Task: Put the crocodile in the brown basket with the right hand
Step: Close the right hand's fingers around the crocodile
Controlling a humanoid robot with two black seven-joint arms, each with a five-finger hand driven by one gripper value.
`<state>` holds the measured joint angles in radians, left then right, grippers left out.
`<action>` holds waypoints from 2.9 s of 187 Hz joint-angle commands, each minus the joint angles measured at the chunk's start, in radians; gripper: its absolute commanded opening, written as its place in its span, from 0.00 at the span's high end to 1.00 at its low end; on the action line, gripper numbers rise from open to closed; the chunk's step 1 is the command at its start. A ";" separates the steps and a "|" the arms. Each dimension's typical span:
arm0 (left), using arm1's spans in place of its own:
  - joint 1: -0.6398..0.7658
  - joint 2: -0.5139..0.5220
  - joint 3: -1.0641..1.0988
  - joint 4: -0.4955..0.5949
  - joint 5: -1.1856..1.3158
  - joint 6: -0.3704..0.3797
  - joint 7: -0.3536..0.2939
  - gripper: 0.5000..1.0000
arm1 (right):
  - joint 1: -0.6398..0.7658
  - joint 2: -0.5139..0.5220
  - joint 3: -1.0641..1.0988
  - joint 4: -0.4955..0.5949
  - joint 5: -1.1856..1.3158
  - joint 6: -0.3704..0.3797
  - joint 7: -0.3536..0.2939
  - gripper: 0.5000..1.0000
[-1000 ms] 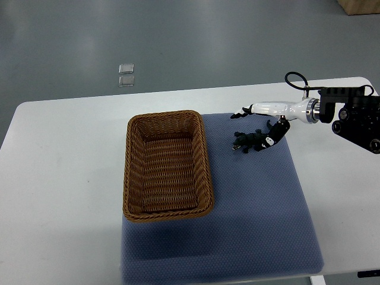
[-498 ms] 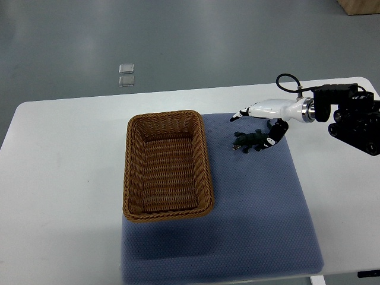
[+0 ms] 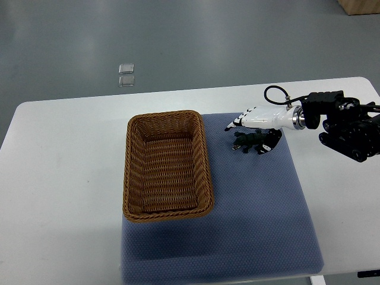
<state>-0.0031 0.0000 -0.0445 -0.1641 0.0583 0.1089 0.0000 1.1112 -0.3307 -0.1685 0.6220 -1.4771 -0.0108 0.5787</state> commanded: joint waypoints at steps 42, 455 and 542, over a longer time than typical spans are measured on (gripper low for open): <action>0.000 0.000 0.000 0.000 0.000 0.000 0.000 0.00 | 0.013 -0.027 -0.006 0.007 -0.091 -0.005 0.018 0.19; 0.000 0.000 0.000 0.000 0.000 0.000 0.000 0.00 | 0.035 -0.016 -0.083 0.028 -0.287 -0.179 0.020 0.39; 0.000 0.000 0.000 0.000 0.000 0.000 0.000 0.00 | 0.033 -0.008 -0.081 0.012 -0.284 -0.179 0.018 0.75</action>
<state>-0.0031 0.0000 -0.0445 -0.1641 0.0583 0.1089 0.0002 1.1458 -0.3405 -0.2502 0.6382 -1.7628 -0.1862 0.5967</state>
